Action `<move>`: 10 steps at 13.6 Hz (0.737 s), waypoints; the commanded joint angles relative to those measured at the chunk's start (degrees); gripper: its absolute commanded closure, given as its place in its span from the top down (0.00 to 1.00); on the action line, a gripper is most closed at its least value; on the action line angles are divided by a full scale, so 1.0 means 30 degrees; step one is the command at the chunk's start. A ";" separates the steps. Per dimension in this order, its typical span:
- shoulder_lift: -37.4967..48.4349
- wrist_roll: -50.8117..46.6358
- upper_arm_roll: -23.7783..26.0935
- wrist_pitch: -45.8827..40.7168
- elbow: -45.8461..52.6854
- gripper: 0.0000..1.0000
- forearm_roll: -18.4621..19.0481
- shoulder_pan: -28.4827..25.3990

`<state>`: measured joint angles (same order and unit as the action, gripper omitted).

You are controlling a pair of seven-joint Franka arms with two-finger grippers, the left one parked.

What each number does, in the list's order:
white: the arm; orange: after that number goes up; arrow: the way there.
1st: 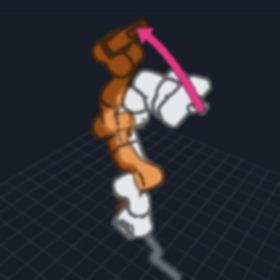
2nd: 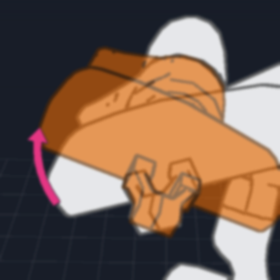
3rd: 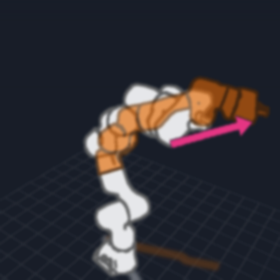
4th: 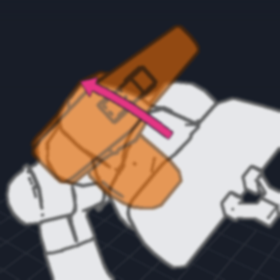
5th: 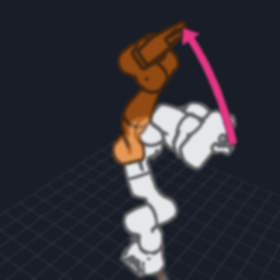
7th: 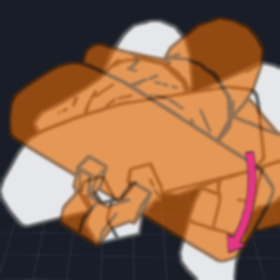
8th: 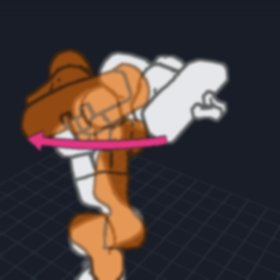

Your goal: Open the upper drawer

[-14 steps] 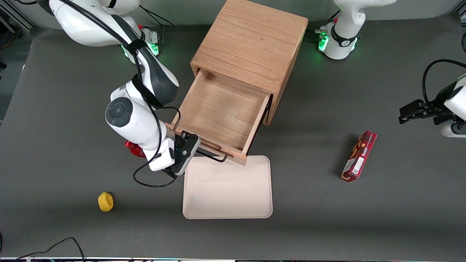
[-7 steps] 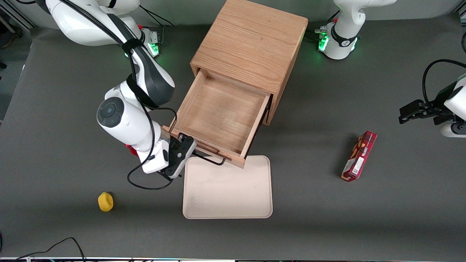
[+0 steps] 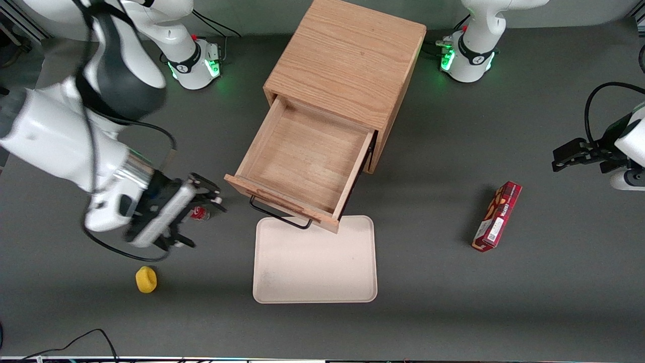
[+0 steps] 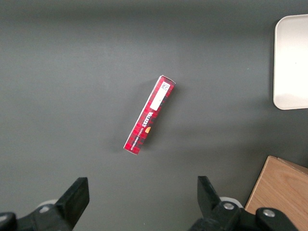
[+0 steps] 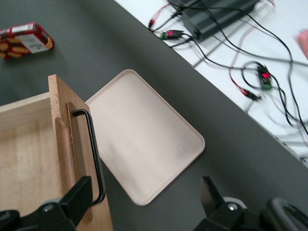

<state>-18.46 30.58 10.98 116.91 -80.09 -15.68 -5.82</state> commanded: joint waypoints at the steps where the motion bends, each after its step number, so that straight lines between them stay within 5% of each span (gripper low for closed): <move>1: 0.3038 -0.5046 -0.1721 -0.3303 -0.1657 1.00 -0.0282 0.0121; 5: 0.6789 -0.8283 -0.1756 -0.6681 -0.5316 1.00 0.3871 0.2840; 10: 0.8349 -0.8874 -0.1581 -0.7389 -0.6965 1.00 0.5720 0.4049</move>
<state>4.18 6.89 5.25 94.40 -98.65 -2.06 7.01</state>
